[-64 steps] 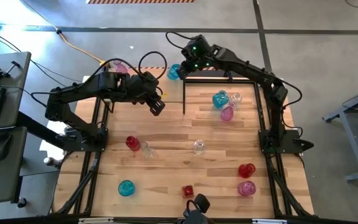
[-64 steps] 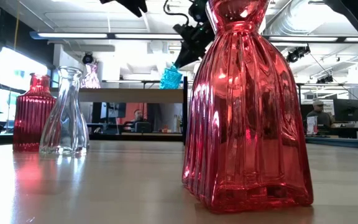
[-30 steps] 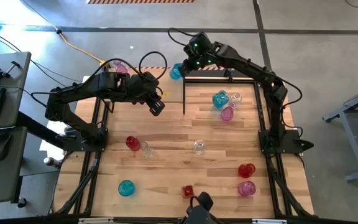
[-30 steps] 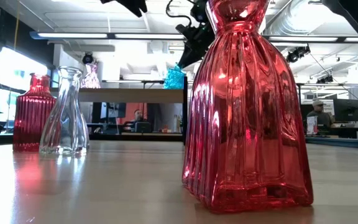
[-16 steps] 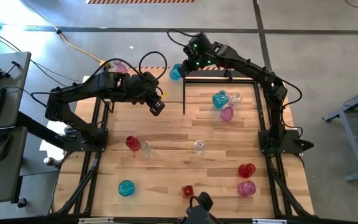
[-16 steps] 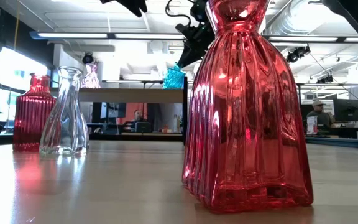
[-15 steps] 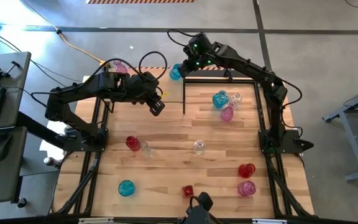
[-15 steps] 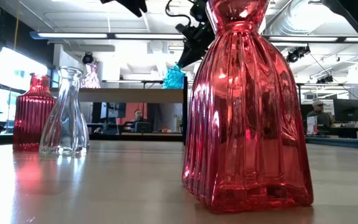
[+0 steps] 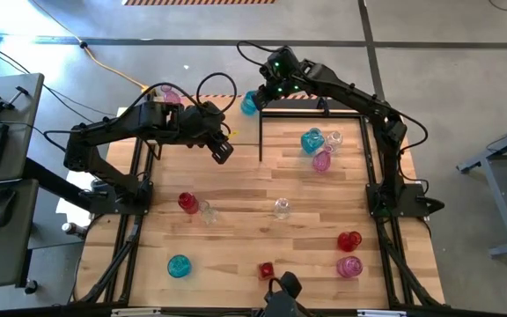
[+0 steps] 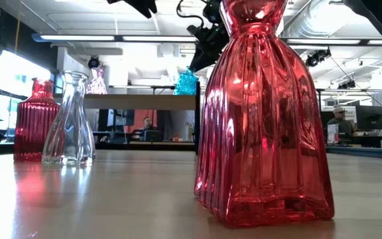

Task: Sort vases onto shelf
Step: Put the center blue vase on the shelf

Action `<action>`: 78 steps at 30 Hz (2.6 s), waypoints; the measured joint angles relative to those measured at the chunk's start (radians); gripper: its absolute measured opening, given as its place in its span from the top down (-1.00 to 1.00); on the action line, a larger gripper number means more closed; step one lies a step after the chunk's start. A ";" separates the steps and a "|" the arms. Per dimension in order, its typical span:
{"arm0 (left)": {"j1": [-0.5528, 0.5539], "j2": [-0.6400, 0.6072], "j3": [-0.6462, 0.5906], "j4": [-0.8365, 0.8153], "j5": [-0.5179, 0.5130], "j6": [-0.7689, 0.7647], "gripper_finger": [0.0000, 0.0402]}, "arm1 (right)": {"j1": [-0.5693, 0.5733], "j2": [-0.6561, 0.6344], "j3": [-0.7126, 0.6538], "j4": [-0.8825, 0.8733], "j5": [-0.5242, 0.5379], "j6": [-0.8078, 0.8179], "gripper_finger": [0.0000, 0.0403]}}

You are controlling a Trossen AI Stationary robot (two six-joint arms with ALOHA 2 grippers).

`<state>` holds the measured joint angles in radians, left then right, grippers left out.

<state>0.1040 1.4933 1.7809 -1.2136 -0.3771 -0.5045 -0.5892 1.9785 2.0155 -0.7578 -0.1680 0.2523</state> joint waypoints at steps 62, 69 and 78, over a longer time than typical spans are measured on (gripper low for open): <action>0.000 0.000 0.000 -0.001 0.001 0.027 0.50 | 0.014 0.025 0.001 0.126 0.032 0.053 0.62; 0.000 0.000 0.000 -0.001 0.001 0.029 0.50 | 0.030 0.034 0.001 0.125 0.057 0.053 0.62; 0.000 0.000 0.000 -0.001 0.001 0.030 0.50 | 0.028 0.039 0.001 0.128 0.101 0.053 0.62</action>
<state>0.1043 1.4933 1.7809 -1.2144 -0.3763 -0.4747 -0.5613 2.0174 2.0163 -0.6296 -0.0668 0.3058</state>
